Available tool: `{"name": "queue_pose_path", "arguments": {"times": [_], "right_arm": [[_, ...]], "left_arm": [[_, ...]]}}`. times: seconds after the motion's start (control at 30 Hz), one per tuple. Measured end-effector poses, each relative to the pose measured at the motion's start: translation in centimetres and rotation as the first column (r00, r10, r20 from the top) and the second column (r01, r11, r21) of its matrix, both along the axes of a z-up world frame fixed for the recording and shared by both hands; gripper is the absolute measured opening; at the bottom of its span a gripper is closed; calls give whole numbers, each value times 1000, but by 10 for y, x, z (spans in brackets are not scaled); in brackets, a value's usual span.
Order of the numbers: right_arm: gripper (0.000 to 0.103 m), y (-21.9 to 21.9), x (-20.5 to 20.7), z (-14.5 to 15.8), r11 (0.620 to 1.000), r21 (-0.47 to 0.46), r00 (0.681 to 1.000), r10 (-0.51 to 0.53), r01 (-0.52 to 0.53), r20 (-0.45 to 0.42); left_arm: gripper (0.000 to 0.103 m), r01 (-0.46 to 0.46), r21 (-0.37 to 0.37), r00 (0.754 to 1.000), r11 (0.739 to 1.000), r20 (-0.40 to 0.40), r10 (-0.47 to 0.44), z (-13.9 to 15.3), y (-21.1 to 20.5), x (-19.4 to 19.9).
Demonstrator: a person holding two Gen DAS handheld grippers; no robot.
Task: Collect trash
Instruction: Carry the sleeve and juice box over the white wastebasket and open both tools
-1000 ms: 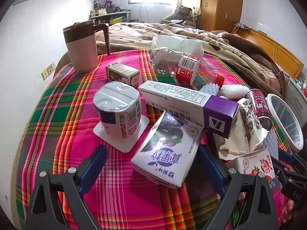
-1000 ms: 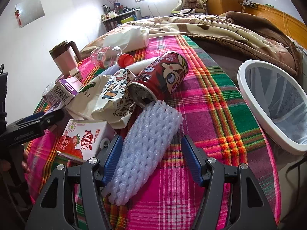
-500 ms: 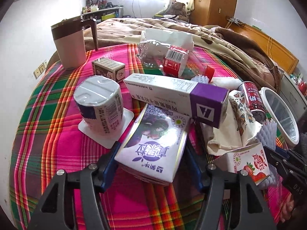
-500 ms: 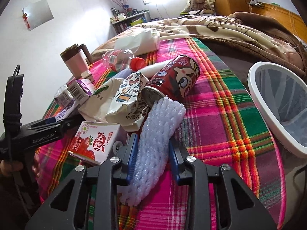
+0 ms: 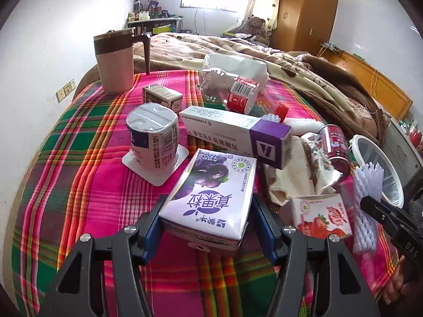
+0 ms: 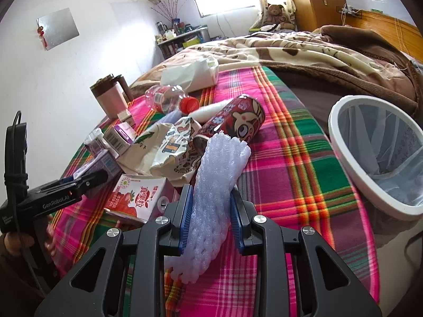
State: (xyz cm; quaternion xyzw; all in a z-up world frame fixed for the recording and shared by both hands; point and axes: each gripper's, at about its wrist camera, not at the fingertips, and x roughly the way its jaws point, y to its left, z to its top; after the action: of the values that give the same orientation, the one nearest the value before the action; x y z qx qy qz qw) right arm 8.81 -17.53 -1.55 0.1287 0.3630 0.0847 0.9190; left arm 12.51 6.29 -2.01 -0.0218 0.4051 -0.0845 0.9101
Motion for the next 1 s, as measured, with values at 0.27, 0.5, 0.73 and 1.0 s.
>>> {"name": "queue_pose_path", "arguments": {"times": [0.27, 0.5, 0.73, 1.0], "right_arm": [[28, -14, -7, 17, 1000, 22, 999, -8, 7, 54], [28, -45, -13, 31, 998, 18, 993, -62, 61, 99], [28, -83, -11, 35, 991, 14, 985, -136, 135, 107], [28, -123, -7, 34, 974, 17, 969, -225, 225, 105]], "left_arm": [[63, 20, -20, 998, 1000, 65, -18, 28, -16, -19], [63, 88, -43, 990, 995, 118, -82, 48, -56, -26], [63, 168, -53, 980, 984, 118, -161, 49, -107, -20], [63, 251, -39, 960, 967, 135, -244, 50, -164, -15]]}}
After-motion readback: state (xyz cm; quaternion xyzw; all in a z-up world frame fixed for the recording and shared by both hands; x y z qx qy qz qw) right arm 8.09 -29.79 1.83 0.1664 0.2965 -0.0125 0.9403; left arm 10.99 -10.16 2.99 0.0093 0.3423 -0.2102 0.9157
